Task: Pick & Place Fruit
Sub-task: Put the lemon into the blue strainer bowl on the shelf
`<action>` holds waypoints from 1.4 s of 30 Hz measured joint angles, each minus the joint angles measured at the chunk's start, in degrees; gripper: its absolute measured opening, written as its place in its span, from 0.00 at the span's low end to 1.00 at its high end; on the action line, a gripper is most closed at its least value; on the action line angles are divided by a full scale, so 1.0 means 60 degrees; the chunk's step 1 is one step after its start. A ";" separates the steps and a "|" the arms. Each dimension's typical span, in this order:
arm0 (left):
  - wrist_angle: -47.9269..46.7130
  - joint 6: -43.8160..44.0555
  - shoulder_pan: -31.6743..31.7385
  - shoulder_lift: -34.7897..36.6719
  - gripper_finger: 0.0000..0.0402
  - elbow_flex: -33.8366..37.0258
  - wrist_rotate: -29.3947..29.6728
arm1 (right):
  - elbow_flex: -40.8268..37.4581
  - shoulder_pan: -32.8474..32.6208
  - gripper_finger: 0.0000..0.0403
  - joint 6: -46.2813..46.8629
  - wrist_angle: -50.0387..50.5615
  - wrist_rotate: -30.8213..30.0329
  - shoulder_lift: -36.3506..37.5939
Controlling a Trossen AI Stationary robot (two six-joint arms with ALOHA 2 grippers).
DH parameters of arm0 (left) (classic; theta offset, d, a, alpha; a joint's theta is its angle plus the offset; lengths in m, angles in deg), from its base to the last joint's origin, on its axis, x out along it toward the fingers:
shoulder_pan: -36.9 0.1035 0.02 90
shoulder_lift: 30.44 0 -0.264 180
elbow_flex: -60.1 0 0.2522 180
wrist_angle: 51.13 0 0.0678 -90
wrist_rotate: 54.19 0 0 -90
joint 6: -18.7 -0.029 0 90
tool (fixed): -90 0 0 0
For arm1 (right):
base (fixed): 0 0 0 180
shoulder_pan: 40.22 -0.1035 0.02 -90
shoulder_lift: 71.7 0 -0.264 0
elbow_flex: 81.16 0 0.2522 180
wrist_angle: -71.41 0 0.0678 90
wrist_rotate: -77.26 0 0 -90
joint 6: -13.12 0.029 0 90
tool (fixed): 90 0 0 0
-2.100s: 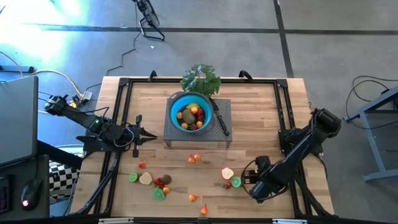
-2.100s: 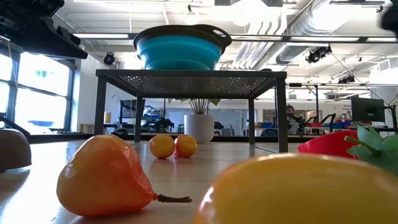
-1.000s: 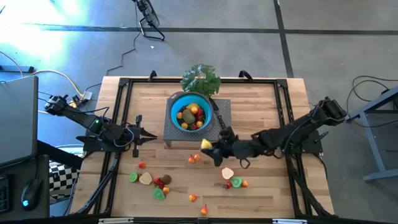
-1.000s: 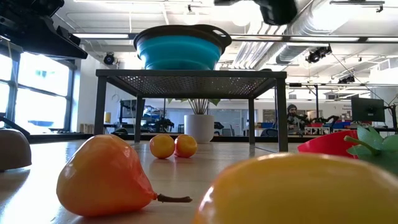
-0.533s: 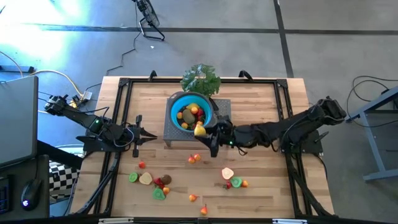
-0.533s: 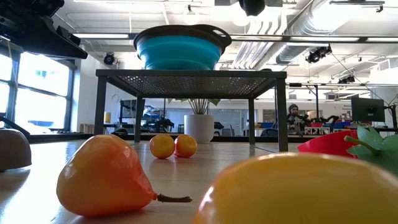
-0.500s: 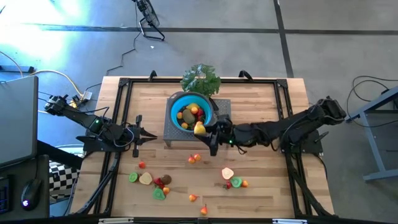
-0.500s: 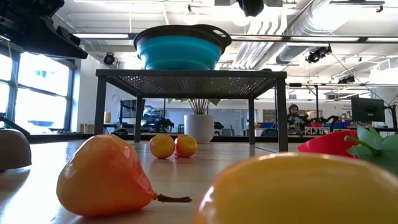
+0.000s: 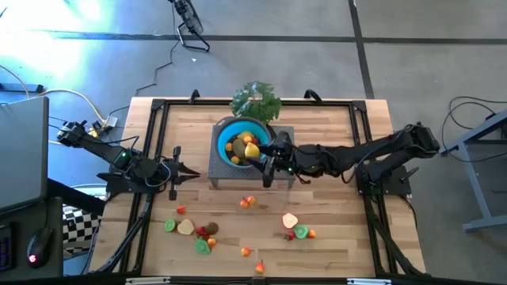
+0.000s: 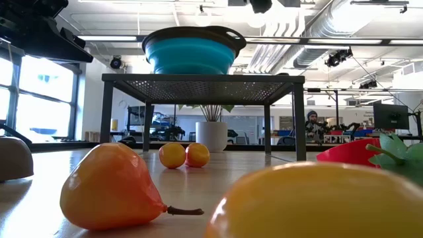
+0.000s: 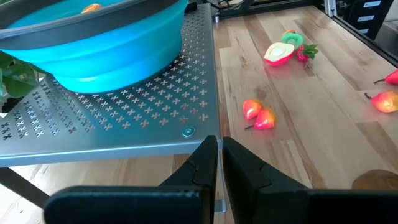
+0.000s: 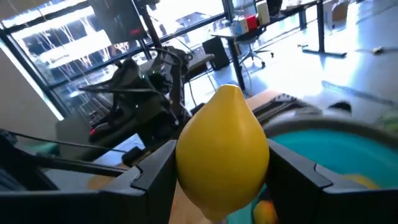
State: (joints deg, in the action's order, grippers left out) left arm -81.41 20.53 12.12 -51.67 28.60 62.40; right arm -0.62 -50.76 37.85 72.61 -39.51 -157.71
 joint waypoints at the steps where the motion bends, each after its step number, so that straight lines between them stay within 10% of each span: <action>1: -0.0001 0.0000 0.0000 -0.0004 0.05 0.0000 0.0000 | 0.0262 0.0037 0.49 -0.0158 0.0273 -0.0006 -0.0057; 14: -0.0033 -0.0003 0.0000 -0.0004 0.05 0.0000 0.0000 | 0.3535 0.0905 0.50 -0.1112 0.4839 0.0034 -0.1692; 42: -0.0134 -0.0004 0.0000 -0.0004 0.05 0.0000 0.0000 | 0.3578 0.1946 0.52 -0.0792 0.7850 0.2017 -0.2263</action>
State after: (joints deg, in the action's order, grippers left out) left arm -82.21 20.51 12.12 -51.69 28.60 62.40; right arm 20.85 -39.08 33.10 119.71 -27.41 -171.29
